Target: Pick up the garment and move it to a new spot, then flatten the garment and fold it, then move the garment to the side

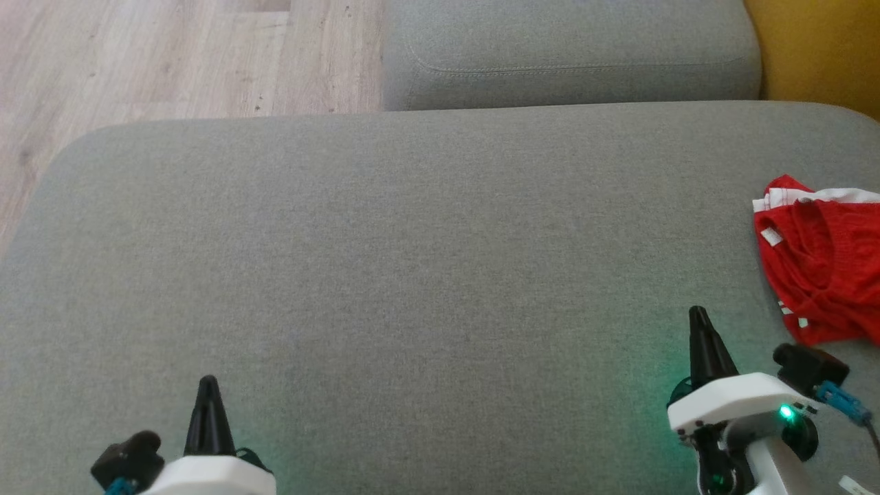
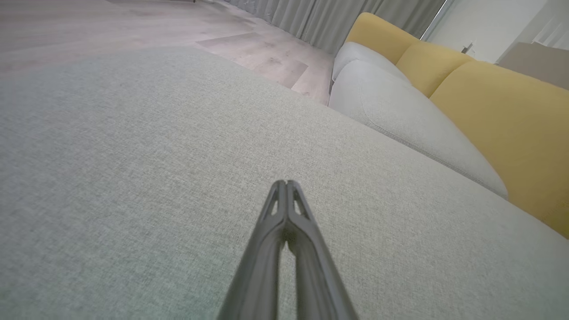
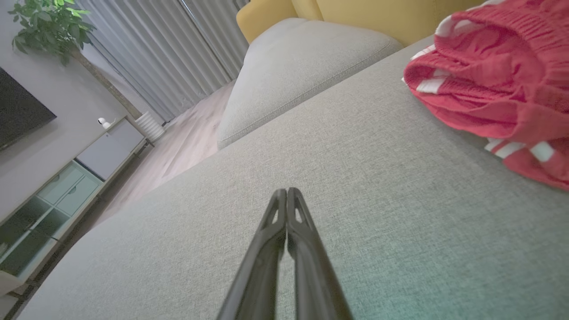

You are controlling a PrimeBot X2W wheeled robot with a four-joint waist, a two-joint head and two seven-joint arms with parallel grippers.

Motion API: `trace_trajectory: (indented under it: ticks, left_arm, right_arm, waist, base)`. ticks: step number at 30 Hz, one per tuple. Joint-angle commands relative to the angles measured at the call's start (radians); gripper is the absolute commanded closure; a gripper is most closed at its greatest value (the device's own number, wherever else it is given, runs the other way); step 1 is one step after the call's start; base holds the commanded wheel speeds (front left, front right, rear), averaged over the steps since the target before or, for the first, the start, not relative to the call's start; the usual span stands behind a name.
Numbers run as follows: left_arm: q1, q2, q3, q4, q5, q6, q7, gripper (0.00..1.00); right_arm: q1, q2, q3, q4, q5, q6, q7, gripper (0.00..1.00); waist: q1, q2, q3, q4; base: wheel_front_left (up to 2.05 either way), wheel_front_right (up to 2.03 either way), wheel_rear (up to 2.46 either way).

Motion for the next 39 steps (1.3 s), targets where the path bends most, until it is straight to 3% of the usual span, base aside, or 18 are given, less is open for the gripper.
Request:
trace_trajectory:
  ticks: [1,39]
  left_arm:
    - [-0.055,0.003,0.024,-0.037,-0.035,-0.011,0.009,1.0]
    - [-0.084,0.004,0.08,-0.077,-0.464,-0.056,0.118,1.0]
  right_arm:
    - [-0.032,-0.002,-0.002,-0.044,0.037,0.0,0.012,1.0]
    - [-0.01,-0.003,-0.06,-0.148,0.46,0.0,0.119,1.0]
  waist:
    - [0.0,0.0,0.0,-0.001]
    - [-0.0001,0.0,0.003,-0.02]
  base:
    - [0.0,0.0,0.0]
    - [0.0,0.0,0.0]
